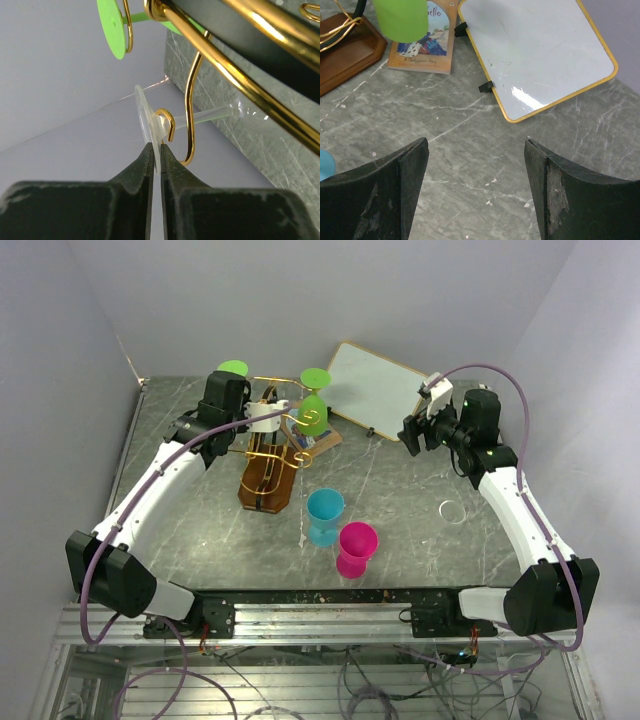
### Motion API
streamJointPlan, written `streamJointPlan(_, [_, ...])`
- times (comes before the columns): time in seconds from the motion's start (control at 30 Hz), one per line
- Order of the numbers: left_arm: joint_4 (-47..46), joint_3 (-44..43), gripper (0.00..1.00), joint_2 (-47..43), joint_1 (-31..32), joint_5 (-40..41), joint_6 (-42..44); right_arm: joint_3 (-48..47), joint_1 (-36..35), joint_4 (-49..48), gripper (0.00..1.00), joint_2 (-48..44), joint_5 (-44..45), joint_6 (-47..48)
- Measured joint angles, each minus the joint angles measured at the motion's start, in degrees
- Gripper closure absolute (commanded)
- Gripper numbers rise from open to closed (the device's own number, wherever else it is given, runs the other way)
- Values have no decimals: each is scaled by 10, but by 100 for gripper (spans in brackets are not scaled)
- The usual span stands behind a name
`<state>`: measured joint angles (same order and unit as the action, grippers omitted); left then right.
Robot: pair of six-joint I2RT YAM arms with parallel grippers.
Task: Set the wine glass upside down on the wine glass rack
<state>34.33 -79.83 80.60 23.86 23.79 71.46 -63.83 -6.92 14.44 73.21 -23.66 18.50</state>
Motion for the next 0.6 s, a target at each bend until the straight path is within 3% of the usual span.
streamJointPlan(0.6, [7, 7, 66, -23, 7, 0, -8, 3, 5, 0, 23, 0, -2, 0])
